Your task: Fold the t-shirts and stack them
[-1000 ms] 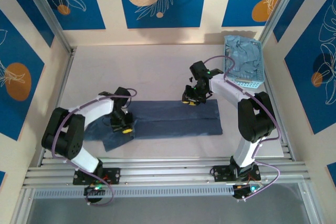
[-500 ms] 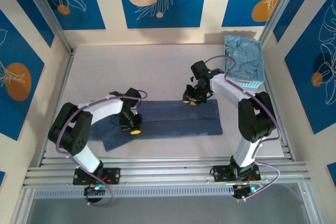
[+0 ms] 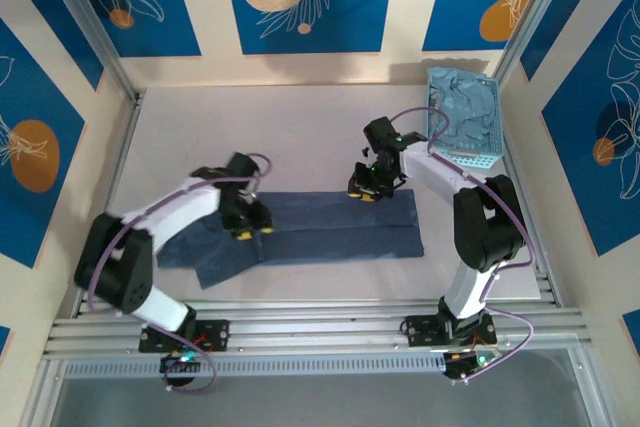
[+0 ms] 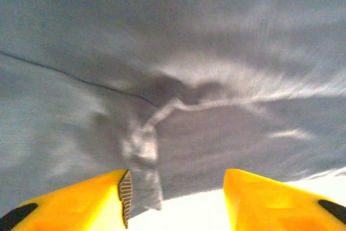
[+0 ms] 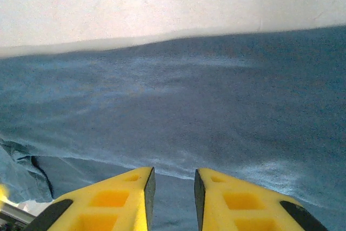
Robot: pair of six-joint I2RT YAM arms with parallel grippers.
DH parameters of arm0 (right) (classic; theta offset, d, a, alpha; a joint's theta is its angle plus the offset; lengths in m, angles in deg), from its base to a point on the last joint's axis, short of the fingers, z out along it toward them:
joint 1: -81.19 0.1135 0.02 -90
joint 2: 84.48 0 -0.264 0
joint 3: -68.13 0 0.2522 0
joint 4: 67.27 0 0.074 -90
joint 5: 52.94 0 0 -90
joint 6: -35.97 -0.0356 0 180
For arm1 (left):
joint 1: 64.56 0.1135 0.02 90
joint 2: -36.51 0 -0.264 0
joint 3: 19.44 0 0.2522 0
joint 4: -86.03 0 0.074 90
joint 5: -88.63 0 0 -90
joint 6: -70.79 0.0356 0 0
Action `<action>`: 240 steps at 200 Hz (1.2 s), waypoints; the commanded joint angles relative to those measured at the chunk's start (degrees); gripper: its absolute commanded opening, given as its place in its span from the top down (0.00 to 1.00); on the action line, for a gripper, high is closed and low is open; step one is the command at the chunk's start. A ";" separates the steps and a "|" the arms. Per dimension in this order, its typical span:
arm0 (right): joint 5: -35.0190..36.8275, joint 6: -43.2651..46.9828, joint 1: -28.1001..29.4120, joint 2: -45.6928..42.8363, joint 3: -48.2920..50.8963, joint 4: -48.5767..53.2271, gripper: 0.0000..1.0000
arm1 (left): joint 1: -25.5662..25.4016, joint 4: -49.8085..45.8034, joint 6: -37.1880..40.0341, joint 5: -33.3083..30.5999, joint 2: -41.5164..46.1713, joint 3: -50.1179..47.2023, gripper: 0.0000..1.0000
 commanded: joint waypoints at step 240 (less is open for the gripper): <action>-7.90 2.35 -0.37 0.32 -0.83 -2.60 0.65 | 34.25 3.20 10.81 -7.75 0.78 -3.90 1.00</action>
